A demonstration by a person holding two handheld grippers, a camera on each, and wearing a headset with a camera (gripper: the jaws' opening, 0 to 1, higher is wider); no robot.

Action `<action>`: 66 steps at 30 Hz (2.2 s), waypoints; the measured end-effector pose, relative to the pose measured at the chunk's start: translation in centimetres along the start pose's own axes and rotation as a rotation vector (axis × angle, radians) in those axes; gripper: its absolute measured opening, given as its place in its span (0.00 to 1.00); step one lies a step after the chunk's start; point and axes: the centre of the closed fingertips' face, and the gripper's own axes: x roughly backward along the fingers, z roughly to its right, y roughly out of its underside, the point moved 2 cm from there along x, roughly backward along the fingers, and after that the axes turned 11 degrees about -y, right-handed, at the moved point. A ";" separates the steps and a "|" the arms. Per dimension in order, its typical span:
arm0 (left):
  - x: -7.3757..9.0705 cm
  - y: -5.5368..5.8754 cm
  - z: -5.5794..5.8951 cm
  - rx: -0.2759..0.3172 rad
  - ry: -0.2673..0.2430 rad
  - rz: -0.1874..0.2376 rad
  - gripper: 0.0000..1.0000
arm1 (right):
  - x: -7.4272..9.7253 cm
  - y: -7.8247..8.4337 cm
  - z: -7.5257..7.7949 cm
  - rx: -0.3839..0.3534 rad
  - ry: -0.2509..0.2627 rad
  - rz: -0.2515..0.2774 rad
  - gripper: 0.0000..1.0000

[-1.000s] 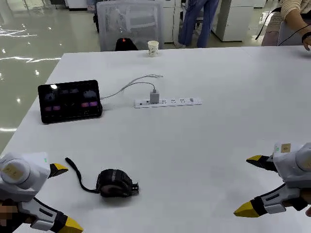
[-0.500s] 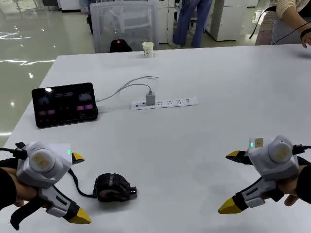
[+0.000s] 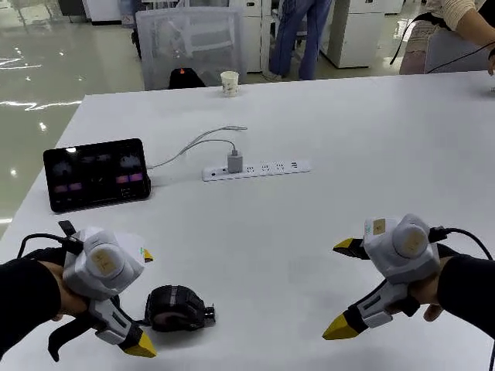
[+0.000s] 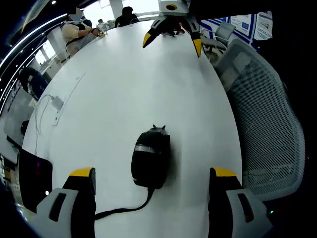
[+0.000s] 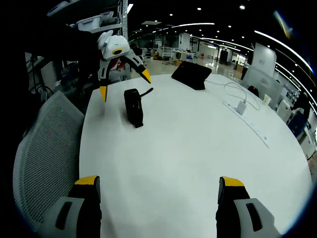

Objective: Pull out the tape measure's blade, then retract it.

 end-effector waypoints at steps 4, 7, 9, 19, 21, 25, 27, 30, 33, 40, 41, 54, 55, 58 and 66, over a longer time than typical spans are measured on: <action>-0.6 -0.3 -0.1 -0.017 0.006 -0.010 0.88 | -0.9 -0.3 0.2 0.012 -0.014 -0.006 0.99; -1.0 -0.4 0.0 -0.018 0.020 -0.018 0.86 | -1.6 -0.7 0.1 0.025 -0.029 -0.002 0.99; -1.4 -0.5 0.3 -0.015 0.035 -0.016 0.84 | -2.1 -1.0 0.0 0.035 -0.037 -0.002 0.99; -2.8 -0.5 0.4 0.004 0.039 -0.012 0.67 | -5.1 -3.1 0.0 0.065 -0.085 -0.002 0.99; -2.9 -1.0 0.5 0.024 0.051 0.013 0.65 | -5.7 -3.6 0.0 0.072 -0.093 0.000 0.99; -3.4 -1.0 0.5 -0.006 0.055 0.007 0.57 | -6.6 -4.3 0.0 0.089 -0.109 0.001 0.97; -3.6 -1.0 0.7 -0.021 0.062 0.003 0.49 | -6.9 -4.7 -0.2 0.105 -0.121 0.000 0.92; -3.8 -1.0 0.8 -0.034 0.064 0.006 0.38 | -7.7 -5.2 -0.2 0.116 -0.133 -0.002 0.91; -4.0 -1.0 0.5 -0.043 0.052 0.004 0.33 | -8.2 -5.8 -0.2 0.131 -0.137 -0.004 0.86; -4.1 -1.0 0.6 -0.044 0.054 0.005 0.33 | -9.2 -6.4 -0.4 0.137 -0.145 -0.003 0.80; -4.1 -1.0 0.6 -0.044 0.053 0.006 0.32 | -9.4 -6.3 -0.4 0.139 -0.145 -0.008 0.79; -4.1 -1.0 0.6 -0.009 0.046 0.032 0.32 | -13.4 -7.1 -0.8 0.136 -0.158 -0.038 0.67; -4.1 -1.1 0.6 -0.010 0.047 0.032 0.32 | -13.6 -7.1 -0.9 0.147 -0.163 -0.042 0.63; -4.2 -1.1 0.6 -0.007 0.051 0.026 0.32 | -14.5 -7.2 -1.4 0.162 -0.179 -0.060 0.62; -4.2 -1.0 0.7 -0.011 0.055 0.021 0.32 | -16.7 -7.0 -2.3 0.211 -0.211 -0.119 0.53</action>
